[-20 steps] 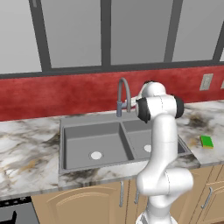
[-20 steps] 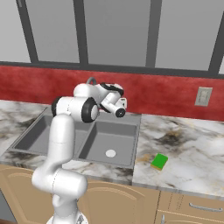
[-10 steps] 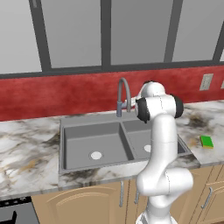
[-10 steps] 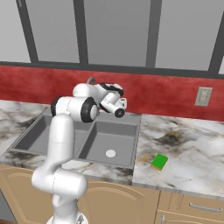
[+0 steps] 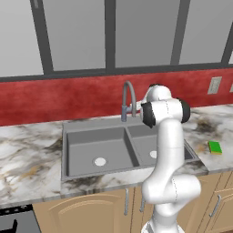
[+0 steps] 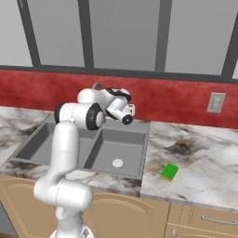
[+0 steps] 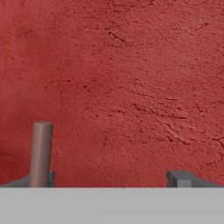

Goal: Soak the sponge with water for a few seconds and then drop it inside the sink.

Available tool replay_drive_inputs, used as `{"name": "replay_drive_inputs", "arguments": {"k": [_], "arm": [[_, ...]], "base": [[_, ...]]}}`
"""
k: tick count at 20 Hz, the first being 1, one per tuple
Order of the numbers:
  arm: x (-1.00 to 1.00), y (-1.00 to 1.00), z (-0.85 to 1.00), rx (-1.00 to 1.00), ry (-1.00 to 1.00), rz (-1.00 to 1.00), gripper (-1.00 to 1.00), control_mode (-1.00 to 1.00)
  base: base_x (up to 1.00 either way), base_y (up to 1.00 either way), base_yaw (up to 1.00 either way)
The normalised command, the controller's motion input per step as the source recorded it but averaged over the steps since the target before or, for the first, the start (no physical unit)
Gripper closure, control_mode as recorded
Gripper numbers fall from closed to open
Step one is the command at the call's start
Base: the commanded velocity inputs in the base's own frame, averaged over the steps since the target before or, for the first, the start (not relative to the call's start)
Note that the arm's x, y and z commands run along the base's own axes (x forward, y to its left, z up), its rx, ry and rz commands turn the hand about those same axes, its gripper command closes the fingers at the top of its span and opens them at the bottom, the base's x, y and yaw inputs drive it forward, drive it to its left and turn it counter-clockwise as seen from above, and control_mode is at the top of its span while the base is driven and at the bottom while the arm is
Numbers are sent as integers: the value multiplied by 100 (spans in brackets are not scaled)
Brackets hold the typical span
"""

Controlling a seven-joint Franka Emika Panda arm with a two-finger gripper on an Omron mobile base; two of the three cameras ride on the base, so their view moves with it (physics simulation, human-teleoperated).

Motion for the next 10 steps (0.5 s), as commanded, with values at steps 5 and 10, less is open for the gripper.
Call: {"name": "replay_drive_inputs", "arguments": {"k": [5, 10], "arm": [[8, -38, -34, 0, 0, -1, -100, -100], [6, -39, -32, 0, 0, -2, -100, -100]], "base": [[0, 0, 0], [0, 0, 0]]}}
